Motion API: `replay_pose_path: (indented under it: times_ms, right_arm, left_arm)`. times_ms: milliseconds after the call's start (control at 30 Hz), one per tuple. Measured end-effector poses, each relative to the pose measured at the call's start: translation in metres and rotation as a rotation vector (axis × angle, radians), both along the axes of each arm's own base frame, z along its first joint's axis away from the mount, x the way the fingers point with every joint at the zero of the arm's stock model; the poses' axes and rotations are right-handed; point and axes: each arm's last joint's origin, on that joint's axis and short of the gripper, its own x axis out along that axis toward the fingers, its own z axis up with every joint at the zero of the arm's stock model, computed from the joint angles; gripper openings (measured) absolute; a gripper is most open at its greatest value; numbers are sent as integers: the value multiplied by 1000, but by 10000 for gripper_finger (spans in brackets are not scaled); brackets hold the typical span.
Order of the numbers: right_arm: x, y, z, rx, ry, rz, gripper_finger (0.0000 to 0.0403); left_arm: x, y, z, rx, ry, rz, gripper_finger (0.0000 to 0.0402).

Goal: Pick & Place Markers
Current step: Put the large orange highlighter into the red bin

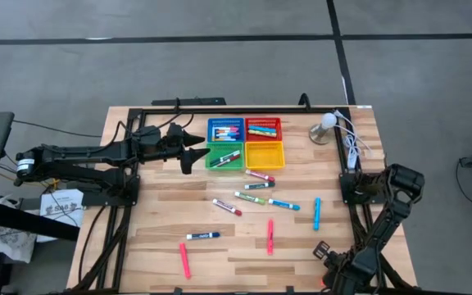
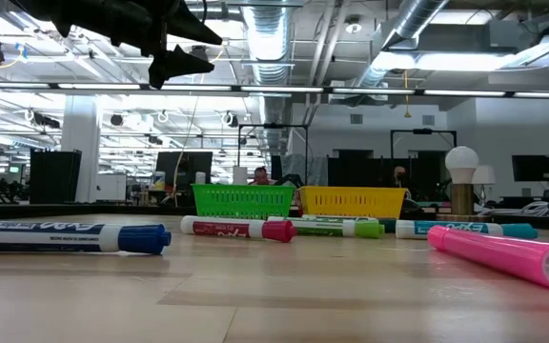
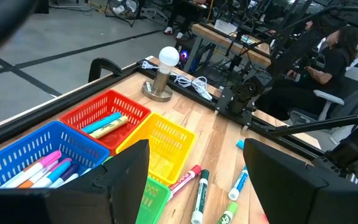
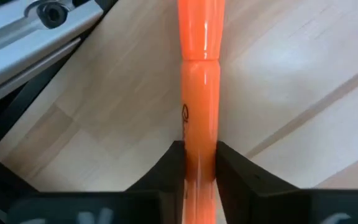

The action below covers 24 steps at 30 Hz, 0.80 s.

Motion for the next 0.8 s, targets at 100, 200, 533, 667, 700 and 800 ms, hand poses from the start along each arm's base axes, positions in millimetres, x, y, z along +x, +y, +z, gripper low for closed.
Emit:
replay_pose_path:
  times_ms: [100,200,533,667,700,800]
  right_arm:
    - [2,-1,0,-1,1,-9,46]
    - [7,-4,0,-4,6,-26,46]
    - [39,-33,14,-31,-44,-174,56]
    - [55,-54,38,-3,-99,-318,56]
    - [60,-60,45,17,-111,-358,56]
    - [74,-82,69,72,-199,-487,56]
  left_arm:
    - [0,0,0,0,0,0,260]
    - [0,0,0,0,0,0,260]
    - [0,0,0,0,0,0,260]
    - [0,0,0,0,0,0,260]
    - [0,0,0,0,0,0,260]
    - [0,0,0,3,1,0,260]
